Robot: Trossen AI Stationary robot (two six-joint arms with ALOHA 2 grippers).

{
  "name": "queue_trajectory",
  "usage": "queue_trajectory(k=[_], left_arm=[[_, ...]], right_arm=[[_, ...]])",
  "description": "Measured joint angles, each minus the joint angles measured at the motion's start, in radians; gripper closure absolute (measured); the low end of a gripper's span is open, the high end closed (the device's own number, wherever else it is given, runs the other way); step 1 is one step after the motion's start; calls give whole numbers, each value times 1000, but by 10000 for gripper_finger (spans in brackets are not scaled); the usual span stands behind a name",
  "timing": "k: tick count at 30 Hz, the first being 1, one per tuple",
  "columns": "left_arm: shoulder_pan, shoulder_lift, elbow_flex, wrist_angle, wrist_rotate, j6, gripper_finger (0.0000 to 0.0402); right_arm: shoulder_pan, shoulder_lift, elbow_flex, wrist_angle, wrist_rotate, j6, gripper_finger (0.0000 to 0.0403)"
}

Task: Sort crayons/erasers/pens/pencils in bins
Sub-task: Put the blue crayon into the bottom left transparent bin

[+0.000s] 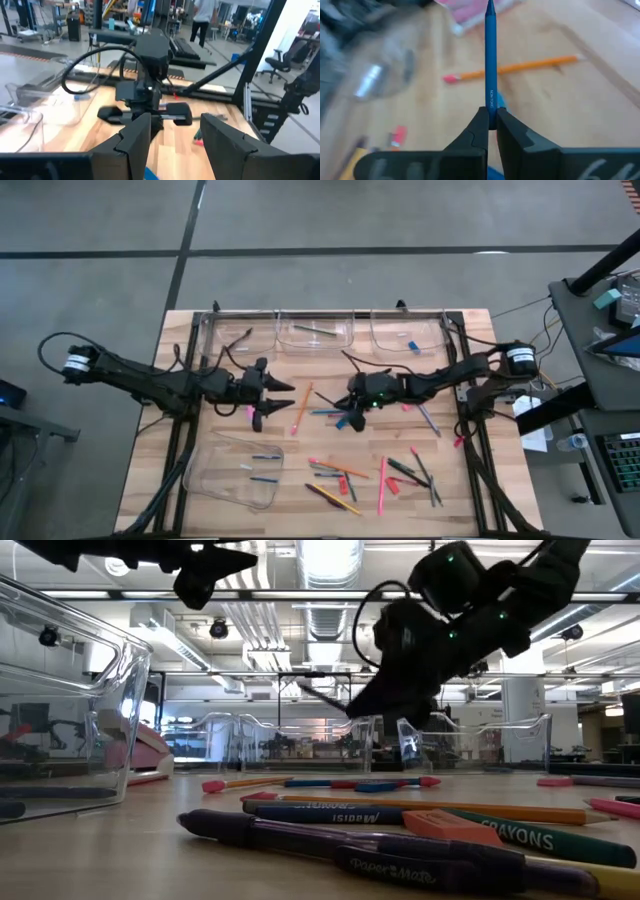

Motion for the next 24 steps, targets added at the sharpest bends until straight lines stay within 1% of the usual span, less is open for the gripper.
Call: queue_trajectory(k=[3,5,6,9,11,16,18,20,24], left_arm=[[0,0,0,35,0,1,243],[0,-10,0,16,1,1,243],[-1,-28,0,-20,4,1,243],[-6,-137,0,-170,-8,0,243],[-12,-215,-15,-214,-37,-12,243],[-32,-352,-157,-67,-105,0,243],[-31,-398,-201,-16,-114,1,243],[-32,-443,-231,21,-117,1,243],[-32,-499,-254,23,-117,1,243]], right_arm=[[25,0,17,31,10,19,390],[43,22,53,31,14,15,390],[55,36,76,24,18,8,390],[101,81,159,10,6,-25,390],[133,117,223,-4,0,-54,390],[179,221,383,-19,-64,-81,390],[190,265,456,-15,-87,-83,390],[194,320,538,-36,-123,-82,390],[202,440,719,-133,-210,-83,390]])
